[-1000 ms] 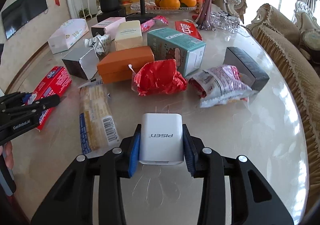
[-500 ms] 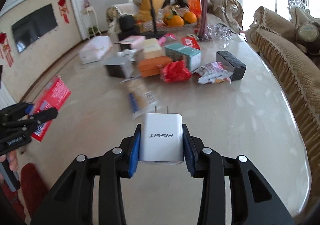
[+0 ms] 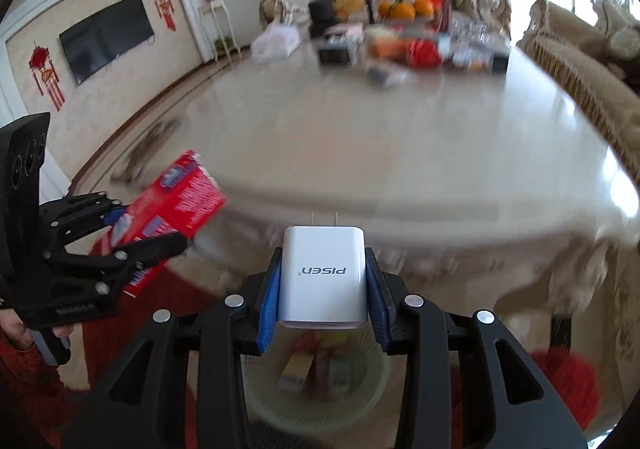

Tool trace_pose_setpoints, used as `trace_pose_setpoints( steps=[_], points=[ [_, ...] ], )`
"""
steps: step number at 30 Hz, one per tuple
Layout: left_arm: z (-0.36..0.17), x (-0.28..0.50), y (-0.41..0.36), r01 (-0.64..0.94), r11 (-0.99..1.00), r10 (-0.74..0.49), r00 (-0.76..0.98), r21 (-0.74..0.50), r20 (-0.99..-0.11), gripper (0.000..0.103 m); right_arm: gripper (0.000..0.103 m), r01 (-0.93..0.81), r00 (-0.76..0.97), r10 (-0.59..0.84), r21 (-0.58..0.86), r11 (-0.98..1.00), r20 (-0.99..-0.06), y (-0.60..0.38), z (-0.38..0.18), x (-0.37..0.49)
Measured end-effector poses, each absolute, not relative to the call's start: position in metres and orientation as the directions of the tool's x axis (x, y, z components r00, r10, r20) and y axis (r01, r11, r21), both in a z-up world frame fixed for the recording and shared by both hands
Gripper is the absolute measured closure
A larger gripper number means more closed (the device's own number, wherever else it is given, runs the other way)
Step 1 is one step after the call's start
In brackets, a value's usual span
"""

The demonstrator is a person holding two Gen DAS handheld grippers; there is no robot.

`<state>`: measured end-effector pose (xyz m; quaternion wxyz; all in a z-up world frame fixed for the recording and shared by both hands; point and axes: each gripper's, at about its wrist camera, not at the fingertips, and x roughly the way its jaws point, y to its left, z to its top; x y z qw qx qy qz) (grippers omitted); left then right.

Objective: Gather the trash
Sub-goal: 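Drop the toothpaste box into the wastebasket with left tool while right tool drops the charger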

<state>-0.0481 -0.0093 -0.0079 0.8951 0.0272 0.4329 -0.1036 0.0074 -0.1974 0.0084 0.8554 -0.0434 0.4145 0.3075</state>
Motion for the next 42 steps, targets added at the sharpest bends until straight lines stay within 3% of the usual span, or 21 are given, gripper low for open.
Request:
trace_pose_setpoints(
  steps=[8,17,18,19,20,22,23,24,35,42],
  points=[
    [-0.098,-0.066,-0.018,0.219,0.972,-0.178,0.446,-0.086,-0.877,0.056,0.067,-0.542,0.323,0.401,0.180,0.821,-0.857,-0.183,-0.077,-0.019],
    [-0.144,-0.059,-0.023,0.220,0.970,-0.178,0.356,-0.103,-0.917,0.055,0.067,-0.539,0.248,0.307,0.132,0.832,-0.919,-0.171,-0.131,-0.020],
    [-0.147,-0.058,-0.023,0.218,0.971,-0.171,0.347,-0.098,-0.922,0.053,0.067,-0.544,0.243,0.301,0.127,0.829,-0.922,-0.169,-0.136,-0.020],
    [-0.149,-0.057,-0.024,0.213,0.974,-0.149,0.337,-0.079,-0.929,0.040,0.067,-0.542,0.239,0.294,0.124,0.831,-0.925,-0.171,-0.138,-0.021],
    [-0.150,-0.056,-0.025,0.206,0.977,-0.127,0.338,-0.058,-0.933,0.033,0.064,-0.539,0.234,0.283,0.118,0.834,-0.930,-0.171,-0.140,-0.020],
    [-0.151,-0.055,-0.023,0.196,0.980,-0.106,0.344,-0.039,-0.933,0.030,0.052,-0.533,0.244,0.268,0.102,0.840,-0.932,-0.172,-0.140,-0.020],
    [-0.150,-0.054,-0.022,0.193,0.981,-0.103,0.345,-0.037,-0.933,0.027,0.037,-0.531,0.256,0.264,0.093,0.842,-0.930,-0.173,-0.138,-0.020],
    [-0.150,-0.053,-0.022,0.190,0.981,-0.093,0.347,-0.027,-0.933,0.021,0.035,-0.528,0.267,0.259,0.084,0.845,-0.928,-0.173,-0.137,-0.020],
    [-0.122,-0.053,-0.023,0.191,0.981,-0.069,0.397,0.009,-0.915,0.019,0.034,-0.535,0.314,0.265,0.061,0.842,-0.912,-0.178,-0.115,-0.023],
    [-0.050,-0.044,-0.009,0.209,0.975,-0.164,0.482,-0.069,-0.861,0.019,0.034,-0.546,0.436,0.380,0.096,0.832,-0.816,-0.194,-0.036,-0.007]
  ],
)
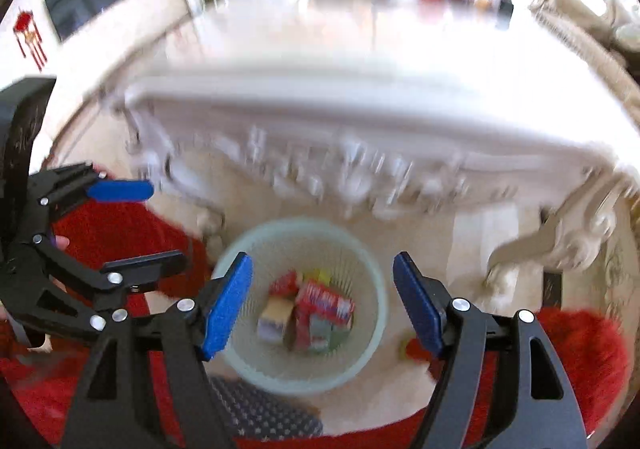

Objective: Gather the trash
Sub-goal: 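Drop the toothpaste box into the wastebasket with left tool while right tool drops the charger, then grasp the silver holographic box with left tool while right tool grasps the black box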

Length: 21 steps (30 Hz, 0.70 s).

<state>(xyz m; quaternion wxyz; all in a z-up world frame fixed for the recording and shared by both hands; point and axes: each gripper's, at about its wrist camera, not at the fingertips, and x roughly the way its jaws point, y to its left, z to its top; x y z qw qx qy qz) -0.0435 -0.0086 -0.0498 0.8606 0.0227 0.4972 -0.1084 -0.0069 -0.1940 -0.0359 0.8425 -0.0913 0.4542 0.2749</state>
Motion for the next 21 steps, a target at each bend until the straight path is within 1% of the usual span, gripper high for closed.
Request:
trace_pose_setpoints(
  steps=[4,7,13,15,16,18,20,21],
  points=[
    [-0.008,-0.007,0.013,0.171,0.985,-0.111,0.580,-0.013,-0.807,0.019,0.034,-0.516,0.546,0.386,0.064,0.854,-0.744,-0.209,0.005,0.029],
    [0.013,0.038,0.035,0.082,0.996,-0.035,0.627,0.021,-0.778,0.019,0.034,-0.464,0.614,0.340,0.022,0.885,-0.712,-0.220,0.023,0.066],
    [0.033,0.147,0.068,-0.095,0.989,-0.022,0.659,-0.112,-0.752,0.019,0.034,-0.387,0.696,0.271,-0.029,0.922,-0.665,-0.236,0.037,0.160],
    [0.035,0.192,0.070,-0.115,0.983,-0.029,0.664,-0.140,-0.748,0.019,0.034,-0.366,0.712,0.253,-0.039,0.930,-0.655,-0.239,0.041,0.193],
    [0.035,0.206,0.070,-0.112,0.984,-0.028,0.668,-0.138,-0.744,0.019,0.034,-0.358,0.719,0.245,-0.044,0.933,-0.650,-0.239,0.043,0.213],
    [0.036,0.241,0.066,-0.108,0.989,0.002,0.675,-0.096,-0.737,0.015,0.034,-0.340,0.728,0.225,-0.056,0.939,-0.648,-0.238,0.045,0.244],
    [0.036,0.275,0.065,-0.108,0.993,0.041,0.681,-0.045,-0.731,0.015,0.034,-0.339,0.732,0.221,-0.063,0.939,-0.644,-0.237,0.049,0.271],
    [0.034,0.288,0.064,-0.103,0.994,0.038,0.683,-0.045,-0.729,0.015,0.032,-0.340,0.739,0.221,-0.069,0.938,-0.636,-0.235,0.051,0.288]
  ],
)
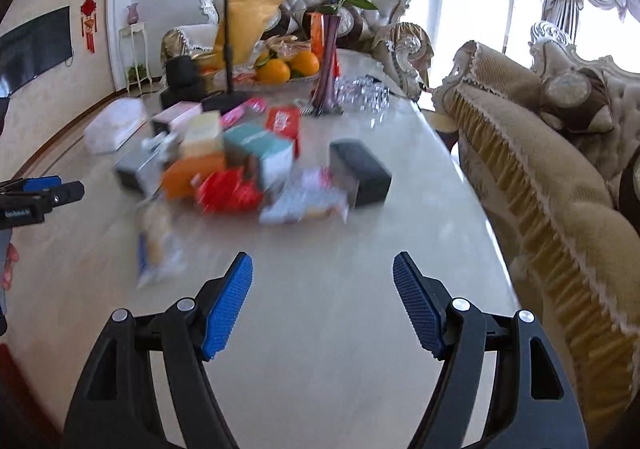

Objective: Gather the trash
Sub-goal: 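Grasp the silver holographic box with left tool while right tool grasps the black box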

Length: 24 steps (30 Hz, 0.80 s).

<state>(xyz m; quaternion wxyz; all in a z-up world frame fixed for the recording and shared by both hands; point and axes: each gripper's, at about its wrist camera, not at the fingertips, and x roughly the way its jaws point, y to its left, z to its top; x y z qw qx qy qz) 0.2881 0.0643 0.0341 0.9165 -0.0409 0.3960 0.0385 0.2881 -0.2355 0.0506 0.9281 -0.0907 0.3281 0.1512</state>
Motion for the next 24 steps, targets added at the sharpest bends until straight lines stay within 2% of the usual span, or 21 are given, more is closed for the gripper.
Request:
trace_pose_setpoints(
  steps=[3,11,18,24],
  points=[
    [0.027,0.314,0.067,-0.101,0.994,0.038,0.670,-0.041,-0.741,0.013,0.021,-0.351,0.741,0.214,-0.096,0.931,-0.636,-0.233,0.051,0.317],
    [0.012,0.360,0.078,-0.124,0.992,0.070,0.632,-0.011,-0.771,0.012,0.021,-0.376,0.704,0.194,-0.127,0.918,-0.683,-0.233,0.047,0.388],
    [0.008,0.375,0.078,-0.108,0.994,0.044,0.639,-0.032,-0.768,0.011,0.021,-0.420,0.655,0.162,-0.177,0.890,-0.738,-0.226,0.028,0.437],
    [0.006,0.379,0.068,-0.056,0.998,0.019,0.629,-0.021,-0.777,0.011,0.021,-0.416,0.613,0.161,-0.143,0.898,-0.774,-0.226,0.014,0.458]
  ],
)
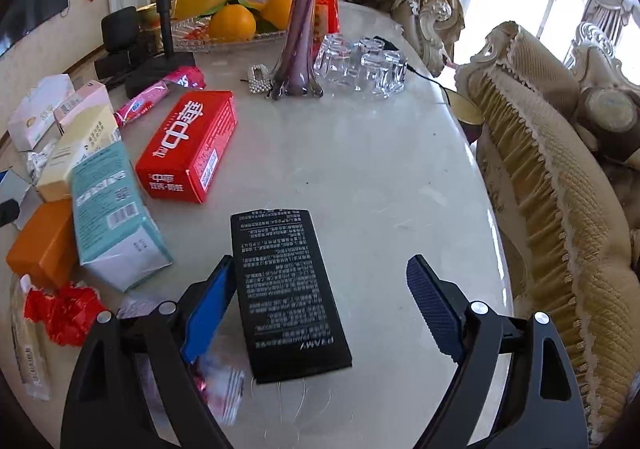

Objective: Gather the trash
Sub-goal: 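Grasp the silver holographic box with left tool while right tool grasps the black box, then drop the silver box into the wastebasket with left tool while right tool drops the black box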

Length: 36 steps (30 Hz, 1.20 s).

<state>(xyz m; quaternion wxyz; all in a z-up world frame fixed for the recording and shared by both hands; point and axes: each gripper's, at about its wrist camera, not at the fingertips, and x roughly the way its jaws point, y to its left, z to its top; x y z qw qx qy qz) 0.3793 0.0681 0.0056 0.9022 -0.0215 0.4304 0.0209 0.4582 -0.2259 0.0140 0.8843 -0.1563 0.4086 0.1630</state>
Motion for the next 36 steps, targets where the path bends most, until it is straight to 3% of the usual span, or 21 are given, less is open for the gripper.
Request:
trace_pose_setpoints(
  steps=[11,15,16,18,19,28,36],
  points=[
    [-0.009,0.390,0.068,-0.110,0.993,0.089,0.581,0.031,-0.809,0.011,0.021,-0.418,0.597,0.155,-0.141,0.898,-0.787,-0.224,0.011,0.467],
    [-0.019,0.392,0.077,-0.162,0.986,0.057,0.549,-0.040,-0.834,0.012,0.023,-0.399,0.566,0.155,-0.104,0.911,-0.810,-0.224,0.005,0.471],
    [-0.020,0.391,0.077,-0.168,0.985,0.073,0.551,-0.025,-0.832,0.020,0.026,-0.392,0.558,0.161,-0.087,0.916,-0.814,-0.226,0.005,0.472],
    [-0.019,0.389,0.074,-0.166,0.986,0.115,0.555,0.026,-0.824,0.028,0.060,-0.392,0.538,0.179,-0.057,0.918,-0.824,-0.227,0.003,0.472],
    [-0.019,0.388,0.075,-0.161,0.987,0.103,0.556,0.014,-0.825,0.029,0.065,-0.383,0.538,0.176,-0.054,0.922,-0.824,-0.228,0.004,0.471],
    [0.006,0.359,0.084,-0.147,0.989,0.082,0.607,-0.011,-0.790,0.029,0.065,-0.243,0.643,0.157,-0.006,0.970,-0.750,-0.257,0.041,0.443],
    [0.050,0.253,0.071,-0.054,0.998,0.024,0.695,-0.018,-0.719,0.029,0.065,-0.262,0.708,0.209,0.024,0.965,-0.674,-0.274,0.071,0.343]
  ],
)
